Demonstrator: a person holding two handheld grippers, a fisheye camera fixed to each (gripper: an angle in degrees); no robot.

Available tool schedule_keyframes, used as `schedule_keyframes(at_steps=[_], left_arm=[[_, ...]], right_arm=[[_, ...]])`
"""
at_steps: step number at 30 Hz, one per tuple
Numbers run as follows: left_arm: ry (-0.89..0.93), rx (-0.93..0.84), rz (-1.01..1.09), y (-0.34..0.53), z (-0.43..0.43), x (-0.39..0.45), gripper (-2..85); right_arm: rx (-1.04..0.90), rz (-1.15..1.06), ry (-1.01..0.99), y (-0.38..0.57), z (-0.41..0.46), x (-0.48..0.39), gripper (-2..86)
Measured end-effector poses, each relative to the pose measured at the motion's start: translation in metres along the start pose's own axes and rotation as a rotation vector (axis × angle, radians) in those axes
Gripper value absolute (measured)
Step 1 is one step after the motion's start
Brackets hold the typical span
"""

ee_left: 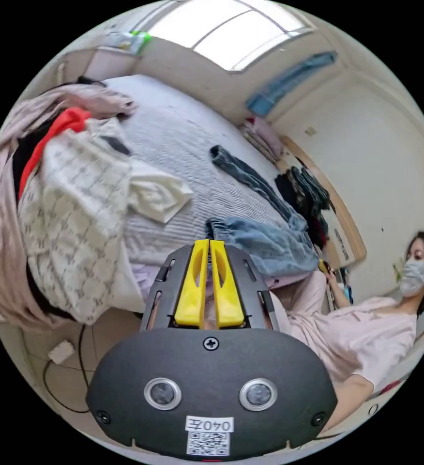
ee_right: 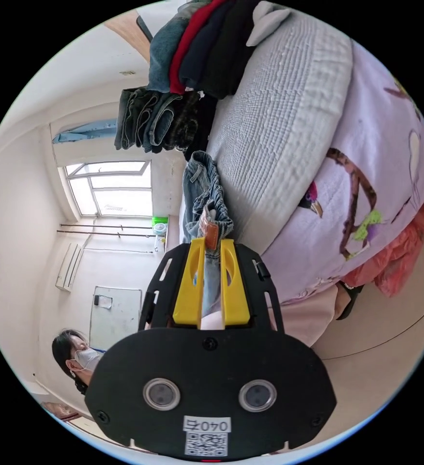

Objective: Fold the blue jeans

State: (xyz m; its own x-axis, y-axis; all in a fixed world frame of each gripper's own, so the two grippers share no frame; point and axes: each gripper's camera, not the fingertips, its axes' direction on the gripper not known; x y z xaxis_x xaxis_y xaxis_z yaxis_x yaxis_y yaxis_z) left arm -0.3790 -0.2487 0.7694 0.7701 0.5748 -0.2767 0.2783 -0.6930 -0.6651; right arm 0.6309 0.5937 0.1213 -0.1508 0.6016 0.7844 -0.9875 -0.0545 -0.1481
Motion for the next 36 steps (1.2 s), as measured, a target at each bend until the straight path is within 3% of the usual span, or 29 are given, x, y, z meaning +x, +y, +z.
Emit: schedule_keyframes(at_steps=[4, 6, 12, 15, 17, 20, 22, 25, 29, 32, 34, 36], left_arm=[[0.133, 0.318, -0.066, 0.051, -0.040, -0.015, 2.2], [0.109, 0.326, -0.058, 0.047, -0.042, -0.002, 4.7], [-0.026, -0.027, 0.058, -0.008, 0.033, 0.060, 9.1], [-0.070, -0.277, 0.108, -0.026, 0.094, 0.082, 0.8], [-0.158, -0.348, 0.213, -0.030, 0.117, 0.106, -0.6], [-0.166, -0.238, 0.292, -0.052, 0.105, 0.142, -1.3], [-0.054, -0.056, 0.356, -0.069, 0.062, 0.169, -1.3], [-0.105, -0.017, 0.421, -0.074, 0.038, 0.189, -1.2], [-0.128, -0.166, 0.263, -0.061, 0.079, 0.148, 0.1], [-0.207, -0.299, 0.028, -0.036, 0.132, 0.104, 4.9], [-0.163, -0.123, -0.095, -0.025, 0.120, 0.093, 5.2], [-0.253, 0.019, -0.167, -0.021, 0.100, 0.098, 3.4]], right_arm=[[0.012, 0.018, -0.020, 0.011, -0.001, 0.007, 5.5], [0.009, 0.012, -0.003, 0.017, 0.000, 0.005, 5.5], [0.011, 0.013, 0.005, 0.036, 0.001, 0.004, 5.6], [0.012, 0.017, -0.003, 0.049, 0.003, 0.006, 5.5], [0.011, 0.007, 0.001, 0.056, 0.004, 0.004, 5.3], [0.011, -0.040, -0.017, 0.066, 0.005, -0.014, 5.0], [-0.004, -0.110, -0.012, 0.072, 0.007, -0.037, 4.9], [-0.052, -0.247, 0.081, 0.088, 0.012, -0.072, 4.9], [-0.046, -0.143, 0.079, 0.112, 0.019, -0.032, 5.2], [0.000, 0.011, 0.019, 0.136, 0.023, 0.010, 7.7], [0.009, 0.030, 0.076, 0.150, 0.018, 0.009, 9.9], [0.061, -0.011, 0.217, 0.169, 0.003, -0.020, 10.3]])
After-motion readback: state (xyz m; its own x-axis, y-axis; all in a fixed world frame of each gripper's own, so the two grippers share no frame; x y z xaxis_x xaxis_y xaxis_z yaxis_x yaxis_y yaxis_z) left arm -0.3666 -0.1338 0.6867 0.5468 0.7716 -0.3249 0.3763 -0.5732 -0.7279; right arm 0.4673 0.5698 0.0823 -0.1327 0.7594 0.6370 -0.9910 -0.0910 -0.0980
